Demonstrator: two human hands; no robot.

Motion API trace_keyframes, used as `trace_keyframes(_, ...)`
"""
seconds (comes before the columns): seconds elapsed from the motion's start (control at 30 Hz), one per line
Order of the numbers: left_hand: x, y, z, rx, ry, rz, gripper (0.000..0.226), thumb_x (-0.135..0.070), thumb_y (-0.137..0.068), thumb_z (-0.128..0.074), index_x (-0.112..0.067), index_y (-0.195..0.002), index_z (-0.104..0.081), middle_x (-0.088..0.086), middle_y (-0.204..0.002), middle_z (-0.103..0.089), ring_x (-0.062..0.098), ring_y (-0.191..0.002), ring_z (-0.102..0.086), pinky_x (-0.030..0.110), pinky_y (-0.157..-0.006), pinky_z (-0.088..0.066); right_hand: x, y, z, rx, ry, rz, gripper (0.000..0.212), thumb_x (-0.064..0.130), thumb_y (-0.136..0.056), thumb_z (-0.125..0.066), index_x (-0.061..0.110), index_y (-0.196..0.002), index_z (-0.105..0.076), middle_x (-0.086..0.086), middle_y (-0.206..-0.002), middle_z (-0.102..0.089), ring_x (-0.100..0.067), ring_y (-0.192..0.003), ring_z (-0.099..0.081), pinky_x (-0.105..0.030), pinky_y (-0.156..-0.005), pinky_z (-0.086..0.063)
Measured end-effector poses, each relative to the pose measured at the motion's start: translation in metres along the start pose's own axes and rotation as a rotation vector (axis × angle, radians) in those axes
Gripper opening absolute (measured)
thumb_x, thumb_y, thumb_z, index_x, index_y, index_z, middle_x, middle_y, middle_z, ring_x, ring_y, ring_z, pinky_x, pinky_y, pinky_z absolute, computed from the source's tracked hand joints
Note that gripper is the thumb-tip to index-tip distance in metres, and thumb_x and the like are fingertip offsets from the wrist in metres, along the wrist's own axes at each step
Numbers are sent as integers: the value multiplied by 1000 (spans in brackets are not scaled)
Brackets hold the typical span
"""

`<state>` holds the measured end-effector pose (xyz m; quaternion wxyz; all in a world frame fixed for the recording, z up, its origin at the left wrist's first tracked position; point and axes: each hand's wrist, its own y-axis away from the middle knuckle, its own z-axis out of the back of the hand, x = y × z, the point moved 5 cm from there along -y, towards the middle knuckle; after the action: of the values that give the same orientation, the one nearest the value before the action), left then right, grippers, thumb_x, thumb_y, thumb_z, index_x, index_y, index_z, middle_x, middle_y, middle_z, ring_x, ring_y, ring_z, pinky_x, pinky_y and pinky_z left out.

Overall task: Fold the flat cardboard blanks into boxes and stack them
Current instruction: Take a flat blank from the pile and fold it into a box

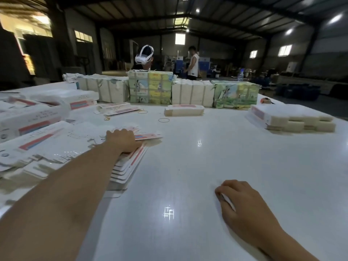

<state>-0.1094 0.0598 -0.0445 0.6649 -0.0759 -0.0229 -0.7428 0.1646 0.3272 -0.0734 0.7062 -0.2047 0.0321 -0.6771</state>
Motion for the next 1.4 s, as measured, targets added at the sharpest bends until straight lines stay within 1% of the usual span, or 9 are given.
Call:
trace_keyframes(0.07,-7,3,6,-104,-35,-59,46,-53,-90,-40,-17,-115,-56,4,-108,-61,23,-86,-53,32,-72,-40,1,0,1,4,-7,-4,26,29,-94,-45,34,-116,-59,21,-120,-49,-4,-113,-41,-22,-94,-33)
trace_keyframes(0.17,-19,14,18,-222,-101,-129,27,-26,-96,-34,-17,-110,-55,5,-101,-62,22,-76,-48,30,-66,-36,2,2,2,8,-9,-4,25,28,-93,-45,34,-113,-59,21,-119,-49,-4,-112,-41,-23,-93,-34)
trace_keyframes(0.47,-103,145,69,-591,194,-490,63,-5,-92,-39,-26,-149,-23,11,-144,-42,30,-125,-43,43,-104,-30,-3,4,-1,28,-23,-19,27,25,-95,-43,24,-114,-62,9,-120,-54,-15,-112,-46,-25,-92,-36)
trace_keyframes(0.67,-138,224,68,-658,228,-611,66,0,-79,-51,-18,-142,-41,20,-133,-53,42,-114,-54,60,-95,-39,-37,11,25,-262,-1419,-651,37,36,-98,-42,13,-84,-68,-12,-87,-73,-28,-78,-67,-37,-68,-54)
trace_keyframes(0.77,-148,234,51,-527,144,-573,72,-7,-88,-47,-28,-150,-17,13,-149,-35,35,-130,-39,55,-109,-24,-31,11,33,-122,-1714,-587,52,51,-95,-38,8,-84,-65,-18,-76,-71,-34,-68,-70,-36,-53,-56)
trace_keyframes(0.97,-157,239,15,-386,155,-515,67,-29,-97,-39,-35,-150,3,1,-157,-15,23,-138,-24,47,-114,-16,-25,12,26,-51,-1593,-514,18,5,-95,-43,-4,-93,-58,-18,-75,-71,-31,-63,-69,-30,-48,-54)
trace_keyframes(1.1,-155,238,16,-384,274,-479,69,-65,-90,-28,-33,-148,-7,-4,-155,-13,22,-139,-15,48,-115,-7,-18,11,27,11,-1554,-428,21,-4,-93,-40,-3,-96,-61,-16,-85,-73,-28,-73,-71,-30,-50,-56)
trace_keyframes(1.23,-158,236,25,-412,346,-524,81,-68,-84,-39,-24,-147,-13,-3,-146,-24,18,-133,-21,42,-115,-4,-13,12,26,66,-1565,-375,24,-9,-89,-40,-3,-101,-61,-19,-92,-72,-31,-78,-70,-29,-51,-55)
trace_keyframes(1.4,-161,238,48,-538,344,-671,87,-68,-82,-39,-6,-142,-35,12,-132,-48,29,-117,-47,42,-105,-33,-15,12,25,81,-1815,-422,24,0,-90,-42,1,-107,-60,-17,-90,-72,-24,-74,-70,-27,-50,-56)
